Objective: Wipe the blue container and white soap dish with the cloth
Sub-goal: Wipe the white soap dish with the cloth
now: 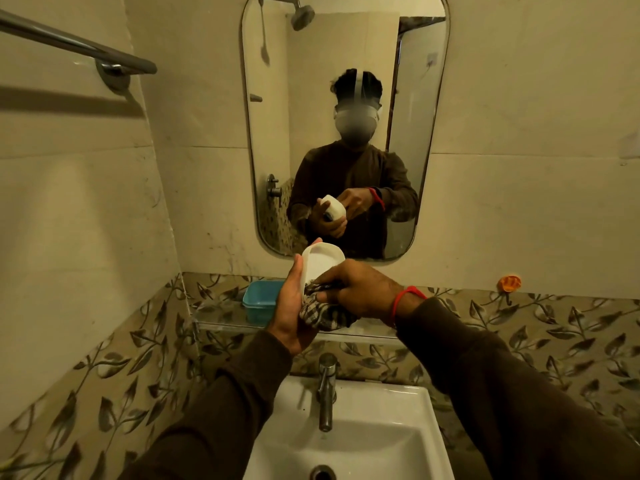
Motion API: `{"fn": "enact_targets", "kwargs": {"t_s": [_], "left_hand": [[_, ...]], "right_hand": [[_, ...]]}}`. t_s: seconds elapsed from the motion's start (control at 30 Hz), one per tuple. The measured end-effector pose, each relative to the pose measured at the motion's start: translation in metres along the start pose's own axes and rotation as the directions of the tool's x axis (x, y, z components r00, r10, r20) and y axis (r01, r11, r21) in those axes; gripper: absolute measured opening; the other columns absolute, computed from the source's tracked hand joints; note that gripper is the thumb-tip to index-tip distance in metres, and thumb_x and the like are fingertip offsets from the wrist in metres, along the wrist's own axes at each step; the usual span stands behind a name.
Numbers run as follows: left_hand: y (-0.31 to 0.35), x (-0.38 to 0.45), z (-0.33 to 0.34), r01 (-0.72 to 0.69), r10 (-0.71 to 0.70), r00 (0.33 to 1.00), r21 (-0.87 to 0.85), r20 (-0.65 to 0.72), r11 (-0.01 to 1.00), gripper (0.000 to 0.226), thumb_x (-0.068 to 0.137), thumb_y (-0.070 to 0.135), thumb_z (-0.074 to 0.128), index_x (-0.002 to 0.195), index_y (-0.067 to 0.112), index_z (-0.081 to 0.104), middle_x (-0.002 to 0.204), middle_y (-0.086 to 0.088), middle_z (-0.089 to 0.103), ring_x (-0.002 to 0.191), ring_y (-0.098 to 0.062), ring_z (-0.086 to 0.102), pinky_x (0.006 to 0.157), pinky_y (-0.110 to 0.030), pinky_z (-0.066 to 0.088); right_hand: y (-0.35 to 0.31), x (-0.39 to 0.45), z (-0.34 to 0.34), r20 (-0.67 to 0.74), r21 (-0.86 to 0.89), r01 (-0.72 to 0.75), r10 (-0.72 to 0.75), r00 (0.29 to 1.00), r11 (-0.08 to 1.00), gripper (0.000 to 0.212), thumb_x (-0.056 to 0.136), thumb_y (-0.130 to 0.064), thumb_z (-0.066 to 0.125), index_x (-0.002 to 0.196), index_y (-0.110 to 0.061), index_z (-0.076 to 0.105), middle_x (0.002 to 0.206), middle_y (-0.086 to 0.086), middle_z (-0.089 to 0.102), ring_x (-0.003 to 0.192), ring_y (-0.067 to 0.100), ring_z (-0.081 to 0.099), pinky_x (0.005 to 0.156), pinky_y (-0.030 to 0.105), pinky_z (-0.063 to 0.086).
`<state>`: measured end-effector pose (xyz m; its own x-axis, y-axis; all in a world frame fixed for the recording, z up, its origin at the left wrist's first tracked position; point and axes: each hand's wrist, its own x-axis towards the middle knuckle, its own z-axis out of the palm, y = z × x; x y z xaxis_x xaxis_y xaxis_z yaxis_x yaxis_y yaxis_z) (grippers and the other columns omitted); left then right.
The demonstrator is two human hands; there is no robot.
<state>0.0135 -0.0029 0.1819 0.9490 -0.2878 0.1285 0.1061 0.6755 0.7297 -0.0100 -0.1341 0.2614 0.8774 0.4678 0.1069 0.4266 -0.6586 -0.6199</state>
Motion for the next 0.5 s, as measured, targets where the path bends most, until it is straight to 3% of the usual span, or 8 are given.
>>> {"fn": "enact_targets", "kwargs": {"t_s": [0.07, 0.17, 0.27, 0.4, 0.5], "left_hand": [[-0.001, -0.003, 0.001, 0.044, -0.045, 0.999, -0.060, -0.016, 0.997, 0.071, 0.099, 0.063, 0.038, 0.144, 0.009, 0.052, 0.135, -0.028, 0.059, 0.121, -0.039, 0.063, 0.090, -0.050, 0.058], [-0.001, -0.003, 0.000, 0.052, -0.053, 0.998, -0.091, -0.015, 0.994, 0.069, 0.098, 0.063, 0.040, 0.130, 0.008, 0.066, 0.134, -0.025, 0.062, 0.120, -0.037, 0.064, 0.094, -0.048, 0.057], [-0.005, -0.003, 0.001, 0.062, -0.064, 0.998, -0.091, -0.021, 0.994, 0.065, 0.099, 0.061, 0.036, 0.123, 0.013, 0.072, 0.132, -0.021, 0.065, 0.112, -0.033, 0.068, 0.088, -0.045, 0.059], [-0.015, -0.003, 0.005, 0.063, -0.066, 0.997, -0.100, -0.034, 0.993, 0.058, 0.102, 0.058, 0.033, 0.125, 0.017, 0.069, 0.126, -0.017, 0.070, 0.102, -0.030, 0.072, 0.080, -0.044, 0.059], [-0.009, -0.002, 0.005, 0.027, -0.028, 1.000, -0.091, -0.009, 0.995, 0.061, 0.101, 0.060, 0.034, 0.138, 0.019, 0.059, 0.137, -0.016, 0.063, 0.120, -0.034, 0.063, 0.097, -0.051, 0.052]], "right_hand": [[0.002, -0.002, 0.004, -0.046, 0.143, -0.006, 0.013, 0.999, 0.990, 0.020, 0.092, -0.017, 0.062, 0.110, -0.018, 0.071, 0.093, -0.004, 0.070, 0.085, 0.014, 0.067, 0.064, 0.019, 0.056], [0.002, -0.001, 0.007, -0.150, 0.250, 0.034, 0.004, 0.989, 0.968, 0.022, 0.090, -0.014, 0.064, 0.111, -0.017, 0.070, 0.105, 0.000, 0.070, 0.099, 0.015, 0.066, 0.085, 0.031, 0.057], [0.000, 0.003, 0.000, -0.312, 0.095, 0.129, -0.094, 0.946, 0.987, 0.026, 0.088, -0.012, 0.066, 0.114, -0.014, 0.069, 0.118, 0.002, 0.065, 0.111, 0.016, 0.059, 0.098, 0.031, 0.049], [0.000, 0.005, -0.005, -0.474, -0.146, 0.166, -0.216, 0.853, 0.975, 0.028, 0.089, -0.016, 0.067, 0.116, -0.013, 0.067, 0.116, 0.003, 0.060, 0.107, 0.017, 0.057, 0.094, 0.027, 0.049], [0.004, 0.000, 0.009, -0.528, -0.344, 0.138, -0.313, 0.790, 0.929, 0.028, 0.091, -0.019, 0.062, 0.118, -0.011, 0.061, 0.116, 0.008, 0.049, 0.094, 0.021, 0.056, 0.079, 0.028, 0.052]]}}
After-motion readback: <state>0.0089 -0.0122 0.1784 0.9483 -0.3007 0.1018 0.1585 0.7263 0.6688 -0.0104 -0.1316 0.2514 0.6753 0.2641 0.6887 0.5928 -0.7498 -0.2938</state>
